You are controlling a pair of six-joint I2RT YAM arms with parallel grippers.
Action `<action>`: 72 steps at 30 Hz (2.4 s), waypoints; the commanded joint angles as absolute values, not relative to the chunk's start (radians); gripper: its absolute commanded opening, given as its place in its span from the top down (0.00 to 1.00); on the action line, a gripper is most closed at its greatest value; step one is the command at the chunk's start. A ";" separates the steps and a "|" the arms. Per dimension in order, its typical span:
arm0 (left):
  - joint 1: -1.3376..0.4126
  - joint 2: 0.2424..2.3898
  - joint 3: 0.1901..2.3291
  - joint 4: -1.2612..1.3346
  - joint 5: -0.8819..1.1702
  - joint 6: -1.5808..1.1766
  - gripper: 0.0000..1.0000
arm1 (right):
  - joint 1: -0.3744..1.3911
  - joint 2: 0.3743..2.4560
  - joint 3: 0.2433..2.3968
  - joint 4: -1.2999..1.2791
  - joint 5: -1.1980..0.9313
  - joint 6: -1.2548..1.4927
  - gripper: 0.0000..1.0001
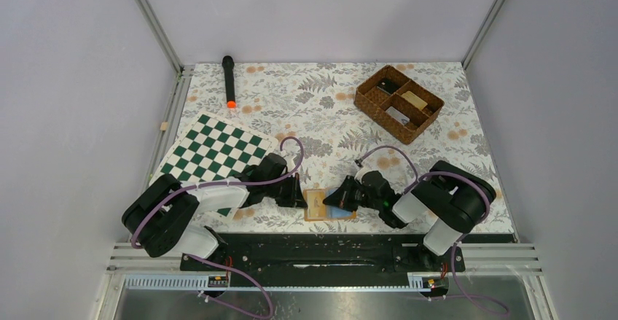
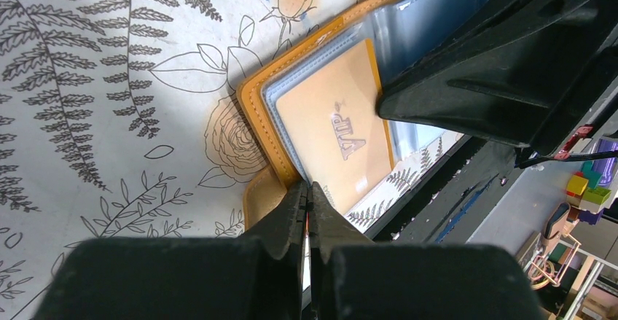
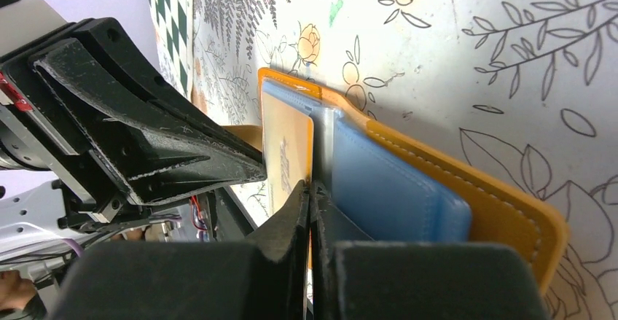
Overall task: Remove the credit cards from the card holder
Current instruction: Remove the credit card from the card holder.
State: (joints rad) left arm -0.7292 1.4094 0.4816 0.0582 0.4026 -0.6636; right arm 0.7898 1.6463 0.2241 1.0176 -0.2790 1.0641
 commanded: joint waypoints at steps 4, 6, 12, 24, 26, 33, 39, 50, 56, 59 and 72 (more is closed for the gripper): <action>-0.737 1.431 0.478 0.004 0.353 -0.649 1.00 | 0.786 1.686 0.187 1.187 -0.333 1.100 1.00; -0.737 1.433 0.481 -0.030 0.329 -0.645 1.00 | 0.763 1.651 0.174 1.155 -0.330 1.086 1.00; -0.737 1.440 0.478 -0.056 0.299 -0.644 1.00 | 0.738 1.535 0.170 0.967 -0.322 1.019 1.00; -0.737 1.460 0.471 -0.055 0.273 -0.662 1.00 | 0.680 1.490 0.125 0.932 -0.324 1.013 1.00; -0.737 1.449 0.469 -0.053 0.267 -0.667 1.00 | 0.670 1.452 0.111 0.898 -0.306 1.006 1.00; -0.737 1.440 0.483 -0.070 0.260 -0.671 1.00 | 0.662 1.248 0.100 0.707 -0.246 0.979 1.00; -0.737 1.372 0.486 -0.089 0.235 -0.691 0.99 | 0.650 1.034 0.107 0.505 -0.207 0.946 1.00; -0.738 1.226 0.563 -0.134 0.250 -0.718 0.63 | 0.639 0.929 0.122 0.376 -0.204 0.933 1.00; -0.761 1.190 0.561 -0.075 0.332 -0.710 0.46 | 0.640 0.884 0.109 0.407 -0.219 0.980 1.00; -0.770 1.168 0.539 -0.011 0.369 -0.730 0.42 | 0.640 0.835 0.112 0.403 -0.221 1.010 1.00; -0.773 1.178 0.501 0.144 0.423 -0.777 0.35 | 0.639 0.774 0.188 0.155 -0.131 0.846 0.85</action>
State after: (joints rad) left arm -0.7677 1.1614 0.4999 0.0765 0.4080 -0.7761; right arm 0.6453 0.7494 0.1108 0.3035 -0.2073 0.9848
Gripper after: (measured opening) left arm 0.675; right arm 0.066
